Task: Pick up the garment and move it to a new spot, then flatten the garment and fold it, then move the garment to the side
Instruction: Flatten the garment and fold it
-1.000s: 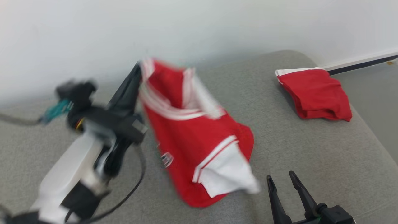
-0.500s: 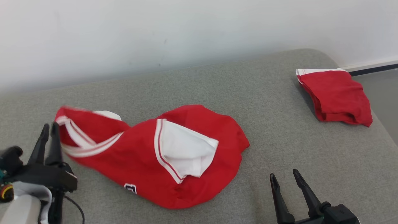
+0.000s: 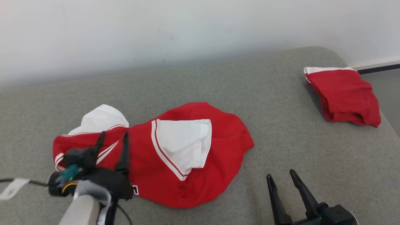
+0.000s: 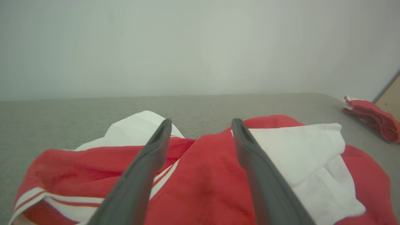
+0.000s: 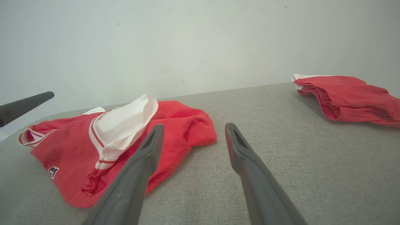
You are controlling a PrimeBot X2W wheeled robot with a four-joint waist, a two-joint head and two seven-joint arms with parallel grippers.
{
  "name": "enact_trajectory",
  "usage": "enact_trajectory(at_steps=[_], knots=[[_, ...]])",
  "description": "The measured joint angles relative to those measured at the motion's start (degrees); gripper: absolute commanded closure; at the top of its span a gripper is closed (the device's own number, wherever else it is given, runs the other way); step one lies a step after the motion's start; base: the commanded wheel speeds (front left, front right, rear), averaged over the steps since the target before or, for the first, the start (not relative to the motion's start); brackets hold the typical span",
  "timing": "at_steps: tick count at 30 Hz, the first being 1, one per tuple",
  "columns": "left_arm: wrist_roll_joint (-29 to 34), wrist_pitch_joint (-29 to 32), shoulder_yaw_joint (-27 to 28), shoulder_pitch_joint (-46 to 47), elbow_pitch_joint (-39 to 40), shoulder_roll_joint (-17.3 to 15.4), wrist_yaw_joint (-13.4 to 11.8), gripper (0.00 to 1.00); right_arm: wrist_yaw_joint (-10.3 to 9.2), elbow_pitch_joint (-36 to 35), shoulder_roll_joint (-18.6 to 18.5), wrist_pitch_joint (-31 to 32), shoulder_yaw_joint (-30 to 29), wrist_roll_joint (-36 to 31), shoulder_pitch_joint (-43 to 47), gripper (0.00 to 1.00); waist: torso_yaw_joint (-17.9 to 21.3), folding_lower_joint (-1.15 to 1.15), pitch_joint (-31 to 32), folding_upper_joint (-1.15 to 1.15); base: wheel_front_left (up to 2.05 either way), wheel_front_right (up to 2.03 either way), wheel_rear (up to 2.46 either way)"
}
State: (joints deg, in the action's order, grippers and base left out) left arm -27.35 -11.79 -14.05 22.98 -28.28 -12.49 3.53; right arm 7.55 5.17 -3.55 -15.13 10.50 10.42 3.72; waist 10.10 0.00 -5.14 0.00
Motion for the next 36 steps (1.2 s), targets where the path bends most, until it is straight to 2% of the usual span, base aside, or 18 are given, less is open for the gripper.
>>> enact_trajectory(at_steps=[7,12,16,17,18,19,20,25,29,33,36], knots=[[2.6,7.6,-6.0,9.9,-10.8,5.3,-0.2,0.00,0.00,0.1,-0.4,0.0,0.2,0.0,-1.1,0.00,1.8,0.01,-2.0,0.01,0.00,0.00,0.00],[4.6,12.6,-8.5,14.1,-17.5,6.3,-3.0,0.00,0.00,0.5,-0.4,0.0,0.4,0.0,-1.2,0.00,3.0,0.01,-2.7,0.00,0.00,0.00,0.00],[6.8,16.5,-10.2,15.7,-23.1,5.8,-5.4,0.00,0.00,0.7,-0.3,0.0,0.9,0.0,-1.4,0.00,3.9,0.00,-2.7,0.00,0.00,0.00,0.00],[7.4,17.0,-10.6,16.0,-24.0,5.6,-5.9,0.04,0.00,0.7,-0.3,0.0,0.9,0.0,-1.4,0.00,4.0,0.01,-2.6,0.00,0.00,0.00,0.00],[7.7,17.0,-10.9,16.2,-24.8,5.5,-6.2,0.50,0.00,0.8,-0.3,0.0,0.8,0.0,-1.4,0.00,4.1,0.01,-2.4,0.00,0.00,0.00,0.00],[7.7,17.2,-11.0,16.2,-25.2,5.5,-6.3,0.89,0.00,0.8,-0.3,0.0,0.7,0.0,-1.4,0.00,4.2,0.00,-2.3,0.00,0.00,0.00,0.00],[7.6,17.1,-11.0,16.2,-25.7,5.5,-6.3,1.00,0.00,0.8,-0.3,0.0,0.7,0.0,-1.4,0.00,4.2,0.00,-2.1,0.00,0.00,0.00,0.00],[5.5,12.7,-9.7,16.2,-25.6,6.1,-3.9,1.00,0.00,1.1,-0.2,0.0,0.4,0.1,-0.7,0.00,4.1,0.00,-1.1,0.00,0.00,0.00,0.00],[1.2,9.6,-7.2,16.2,-24.2,7.1,-0.5,1.00,0.00,1.3,-0.1,0.0,0.9,0.2,-0.6,0.00,3.9,0.00,0.1,0.00,0.00,0.00,0.00],[-5.6,8.6,-3.9,18.4,-21.5,8.4,2.5,1.00,0.00,1.4,0.0,0.0,1.2,0.6,-0.6,0.00,4.4,0.00,1.4,0.00,0.00,0.00,0.00],[-11.6,9.0,-2.4,21.5,-18.0,9.1,3.3,1.00,0.00,1.4,0.1,0.0,1.2,0.8,-0.5,0.00,5.3,0.00,2.1,0.00,0.00,0.00,0.00]])
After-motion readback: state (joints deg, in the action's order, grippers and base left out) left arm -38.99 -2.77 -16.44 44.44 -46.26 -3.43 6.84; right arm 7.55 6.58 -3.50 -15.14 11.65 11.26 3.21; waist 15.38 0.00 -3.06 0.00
